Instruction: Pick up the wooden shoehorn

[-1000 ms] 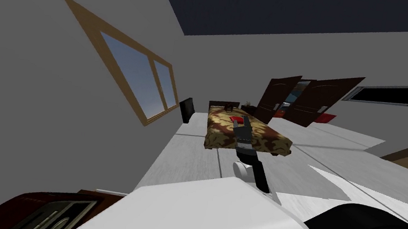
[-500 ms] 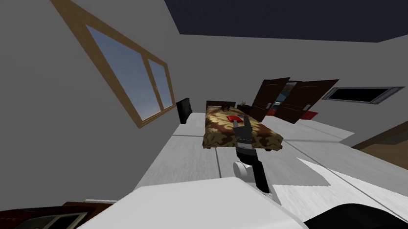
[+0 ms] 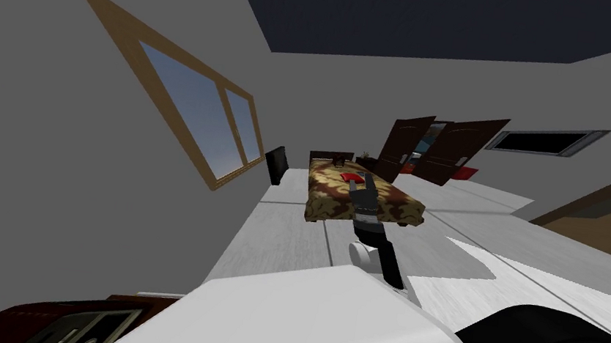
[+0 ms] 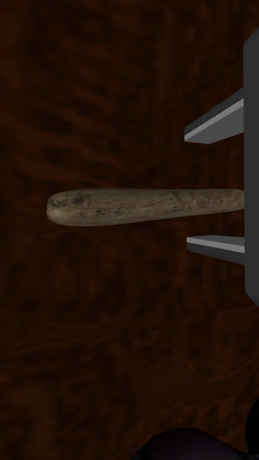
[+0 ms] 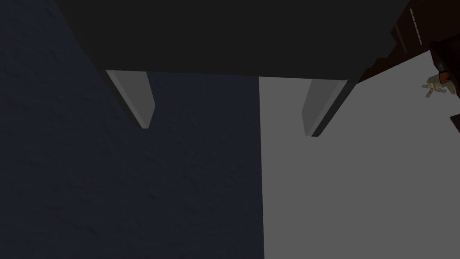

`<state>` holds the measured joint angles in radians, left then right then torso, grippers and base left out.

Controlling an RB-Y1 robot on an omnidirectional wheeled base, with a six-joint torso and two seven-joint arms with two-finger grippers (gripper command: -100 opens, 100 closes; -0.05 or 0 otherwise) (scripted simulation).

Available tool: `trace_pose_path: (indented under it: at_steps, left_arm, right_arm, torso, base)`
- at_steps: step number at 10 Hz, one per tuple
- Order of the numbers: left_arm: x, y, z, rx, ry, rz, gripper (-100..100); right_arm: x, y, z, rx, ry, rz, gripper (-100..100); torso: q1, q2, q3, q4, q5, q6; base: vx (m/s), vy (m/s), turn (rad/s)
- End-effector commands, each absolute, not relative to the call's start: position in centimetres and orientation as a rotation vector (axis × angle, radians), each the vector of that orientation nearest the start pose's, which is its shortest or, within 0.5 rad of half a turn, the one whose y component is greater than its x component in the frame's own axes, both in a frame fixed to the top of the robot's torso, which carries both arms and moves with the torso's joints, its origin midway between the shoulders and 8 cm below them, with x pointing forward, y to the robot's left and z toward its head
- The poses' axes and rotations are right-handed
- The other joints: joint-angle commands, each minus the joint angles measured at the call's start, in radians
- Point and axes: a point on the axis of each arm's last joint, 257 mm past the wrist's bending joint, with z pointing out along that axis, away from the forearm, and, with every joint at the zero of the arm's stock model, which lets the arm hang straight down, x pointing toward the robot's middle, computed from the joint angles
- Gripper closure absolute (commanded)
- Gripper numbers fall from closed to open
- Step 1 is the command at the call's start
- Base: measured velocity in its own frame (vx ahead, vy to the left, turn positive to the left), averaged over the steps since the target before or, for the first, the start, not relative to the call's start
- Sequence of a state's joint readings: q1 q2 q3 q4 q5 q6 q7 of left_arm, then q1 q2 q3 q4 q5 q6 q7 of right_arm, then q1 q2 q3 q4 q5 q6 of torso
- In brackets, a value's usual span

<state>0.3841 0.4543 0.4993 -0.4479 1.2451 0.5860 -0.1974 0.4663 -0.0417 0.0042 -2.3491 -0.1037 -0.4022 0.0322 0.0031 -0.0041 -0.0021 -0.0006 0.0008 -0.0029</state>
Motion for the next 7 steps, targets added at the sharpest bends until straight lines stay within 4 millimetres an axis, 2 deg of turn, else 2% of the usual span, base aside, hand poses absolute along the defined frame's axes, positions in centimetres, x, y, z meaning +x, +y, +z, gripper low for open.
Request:
trace_pose_path:
  at_steps: [1,4,5,6,7]
  left_arm:
    - [-8.0,51.5,-61.9,-3.058,0.204,-0.106,100]
    - [-8.0,51.6,-61.9,-3.058,0.202,-0.107,100]
    - [-8.0,51.6,-61.9,-3.058,0.202,-0.107,0]
    - [-9.3,52.5,-60.9,-3.062,0.192,-0.101,100]
    - [-9.6,52.8,-60.7,-3.062,0.189,-0.1,100]
  right_arm:
    - [34.8,-27.9,4.8,0.678,0.596,1.362,0]
    - [34.8,-27.9,4.8,0.678,0.596,1.362,0]
    - [34.8,-27.9,4.8,0.678,0.596,1.362,0]
    - [34.8,-27.9,4.8,0.678,0.596,1.362,0]
    - [34.8,-27.9,4.8,0.678,0.596,1.362,0]
  torso:
    - [0.0,0.0,0.0,0.0,0.0,0.0]
    - [0.001,0.0,0.0,0.0,0.001,0.0]
    - [0.001,0.0,0.0,0.0,0.001,0.0]
    - [0.001,0.0,0.0,0.0,0.001,0.0]
    - [0.0,-0.001,-0.001,-0.001,0.0,0.0]
  base:
    - [0.0,0.0,0.0]
    - [0.0,0.0,0.0]
    - [0.0,0.0,0.0]
    - [0.023,-0.02,-0.011]
    - [0.035,-0.034,-0.009]
